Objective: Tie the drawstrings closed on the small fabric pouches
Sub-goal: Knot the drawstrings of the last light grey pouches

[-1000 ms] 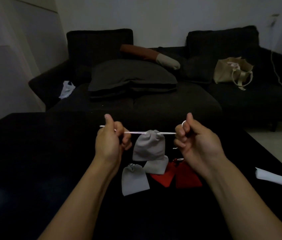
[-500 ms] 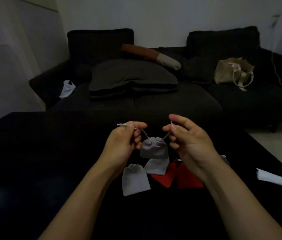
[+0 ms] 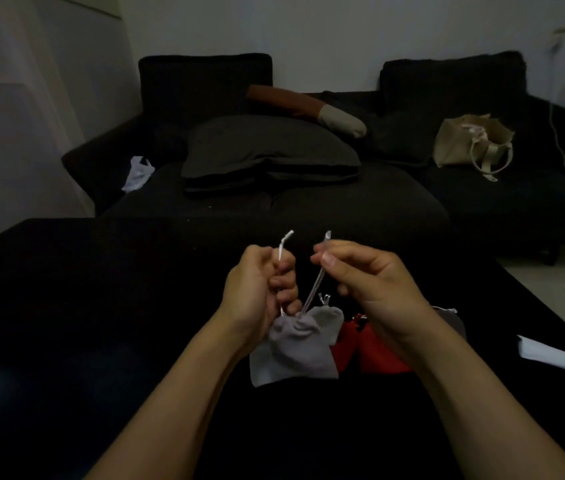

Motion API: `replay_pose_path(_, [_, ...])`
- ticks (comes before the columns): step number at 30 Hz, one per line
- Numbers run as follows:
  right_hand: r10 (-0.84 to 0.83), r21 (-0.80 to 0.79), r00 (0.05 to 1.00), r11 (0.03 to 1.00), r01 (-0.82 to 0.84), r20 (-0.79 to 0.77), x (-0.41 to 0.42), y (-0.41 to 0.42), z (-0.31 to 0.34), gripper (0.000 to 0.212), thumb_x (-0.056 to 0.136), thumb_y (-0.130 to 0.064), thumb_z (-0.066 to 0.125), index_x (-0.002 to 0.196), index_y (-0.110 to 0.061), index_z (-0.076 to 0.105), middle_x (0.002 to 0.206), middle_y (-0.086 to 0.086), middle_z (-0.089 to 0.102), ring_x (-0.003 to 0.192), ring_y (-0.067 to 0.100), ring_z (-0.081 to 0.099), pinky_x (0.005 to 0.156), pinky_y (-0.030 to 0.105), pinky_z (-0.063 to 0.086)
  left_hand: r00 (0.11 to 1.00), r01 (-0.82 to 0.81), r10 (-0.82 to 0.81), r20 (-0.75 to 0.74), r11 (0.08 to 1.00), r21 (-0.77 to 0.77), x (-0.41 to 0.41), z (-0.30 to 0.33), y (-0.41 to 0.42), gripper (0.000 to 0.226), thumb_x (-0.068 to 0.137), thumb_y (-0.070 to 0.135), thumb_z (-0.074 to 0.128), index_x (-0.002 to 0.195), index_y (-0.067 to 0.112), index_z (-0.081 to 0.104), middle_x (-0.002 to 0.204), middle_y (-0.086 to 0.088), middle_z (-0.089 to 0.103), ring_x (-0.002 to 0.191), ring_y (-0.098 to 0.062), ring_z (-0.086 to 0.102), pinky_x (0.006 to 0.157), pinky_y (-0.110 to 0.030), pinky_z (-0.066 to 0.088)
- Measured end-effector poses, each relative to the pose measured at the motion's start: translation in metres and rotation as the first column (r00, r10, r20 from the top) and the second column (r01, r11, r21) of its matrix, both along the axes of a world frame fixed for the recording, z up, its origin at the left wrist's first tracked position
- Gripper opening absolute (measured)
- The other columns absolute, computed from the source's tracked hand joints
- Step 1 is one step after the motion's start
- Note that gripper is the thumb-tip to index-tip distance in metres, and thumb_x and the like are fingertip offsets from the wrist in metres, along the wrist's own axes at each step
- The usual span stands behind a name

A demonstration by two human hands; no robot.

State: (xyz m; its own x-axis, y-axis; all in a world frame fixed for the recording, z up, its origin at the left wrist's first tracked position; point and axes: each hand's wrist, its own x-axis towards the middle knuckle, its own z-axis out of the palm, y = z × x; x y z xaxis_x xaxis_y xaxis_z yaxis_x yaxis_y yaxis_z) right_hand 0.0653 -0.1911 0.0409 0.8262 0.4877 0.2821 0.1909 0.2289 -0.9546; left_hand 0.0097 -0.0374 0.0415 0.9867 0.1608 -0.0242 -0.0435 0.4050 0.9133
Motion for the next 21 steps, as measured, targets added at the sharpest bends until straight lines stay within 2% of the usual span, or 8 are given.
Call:
replay_pose_path(3, [0.061,-0.017,0.986,0.998,-0.059,0.154,0.001,-0.004,0.004,0.015,0.081,-0.013,0.068,0.092,-0.006,0.077,0.128,-0.005,0.064,0.116,0.003,0.061,0.086,0.015,0.05,0.991,0.131,-0.129,-0.026,0.978,0.16,-0.003,-0.001,-0.002,0.033,0.095,0.019,0.042,0.066,0.019,0.057,0.057,0.004,0.034,0.048,-0.009,0.032,0.046,-0.023,0.035])
replay_pose_path(6, [0.11,-0.035,0.975,0.994,-0.105,0.194,0.001,-0.006,0.005,0.021,0.079,-0.019,0.069,0.094,-0.008,0.077,0.131,-0.006,0.062,0.121,0.005,0.059,0.089,0.018,0.05,0.967,0.249,-0.252,-0.024,0.932,0.263,-0.006,-0.003,-0.004,0.039,0.1,0.026,0.043,0.071,0.028,0.069,0.057,0.007,0.041,0.05,-0.007,0.039,0.051,-0.022,0.04])
replay_pose_path(10, [0.063,-0.054,0.983,0.997,-0.054,0.171,0.0,-0.006,0.004,0.019,0.079,-0.017,0.07,0.093,-0.007,0.077,0.106,0.002,0.075,0.102,0.014,0.07,0.083,0.024,0.054,0.954,0.294,-0.299,-0.023,0.916,0.274,-0.005,-0.002,-0.002,0.026,0.102,0.021,0.04,0.095,0.007,0.061,0.058,0.005,0.042,0.052,-0.006,0.037,0.051,-0.019,0.036])
replay_pose_path(13, [0.062,-0.119,0.992,0.992,-0.049,0.112,0.0,-0.007,0.004,0.013,0.085,-0.009,0.069,0.095,-0.004,0.076,0.092,0.008,0.076,0.087,0.016,0.073,0.072,0.019,0.054,0.947,0.321,-0.319,-0.046,0.926,0.199,-0.007,-0.001,-0.003,0.032,0.1,0.013,0.035,0.083,0.008,0.062,0.061,0.001,0.039,0.053,-0.007,0.036,0.05,-0.02,0.033])
replay_pose_path(15, [0.037,-0.124,0.994,0.992,-0.023,0.107,-0.001,-0.007,0.003,0.01,0.085,-0.006,0.07,0.092,-0.005,0.077,0.087,0.015,0.074,0.079,0.023,0.071,0.067,0.021,0.055,0.935,0.354,-0.348,-0.065,0.92,0.168,-0.009,0.0,-0.005,0.04,0.097,0.013,0.033,0.078,0.008,0.068,0.063,-0.001,0.039,0.054,-0.007,0.037,0.051,-0.021,0.034])
replay_pose_path(18, [-0.01,-0.141,0.993,0.99,0.027,0.12,-0.002,-0.006,0.003,0.008,0.082,-0.004,0.072,0.087,-0.006,0.078,0.081,0.02,0.073,0.071,0.033,0.069,0.064,0.023,0.056,0.954,0.292,-0.284,-0.09,0.828,0.479,-0.009,-0.003,-0.009,0.037,0.101,0.022,0.044,0.087,0.004,0.073,0.058,0.004,0.05,0.053,-0.003,0.045,0.05,-0.016,0.038])
replay_pose_path(19, [-0.028,-0.15,0.992,0.988,0.046,0.121,-0.001,-0.006,0.004,0.008,0.082,-0.004,0.072,0.087,-0.006,0.078,0.08,0.017,0.074,0.071,0.027,0.071,0.064,0.021,0.056,0.965,0.252,-0.252,-0.076,0.801,0.543,-0.008,-0.005,-0.01,0.034,0.1,0.026,0.049,0.09,0.003,0.072,0.057,0.005,0.054,0.052,-0.003,0.049,0.05,-0.015,0.041])
replay_pose_path(21, [-0.049,-0.154,0.994,0.986,0.064,0.098,-0.001,-0.007,0.005,0.009,0.083,-0.004,0.072,0.088,-0.007,0.078,0.08,0.012,0.076,0.071,0.016,0.072,0.065,0.02,0.056,0.982,0.164,-0.191,-0.01,0.812,0.56,-0.006,-0.008,-0.011,0.036,0.096,0.034,0.054,0.091,0.002,0.071,0.059,0.004,0.058,0.053,-0.004,0.051,0.051,-0.015,0.043])
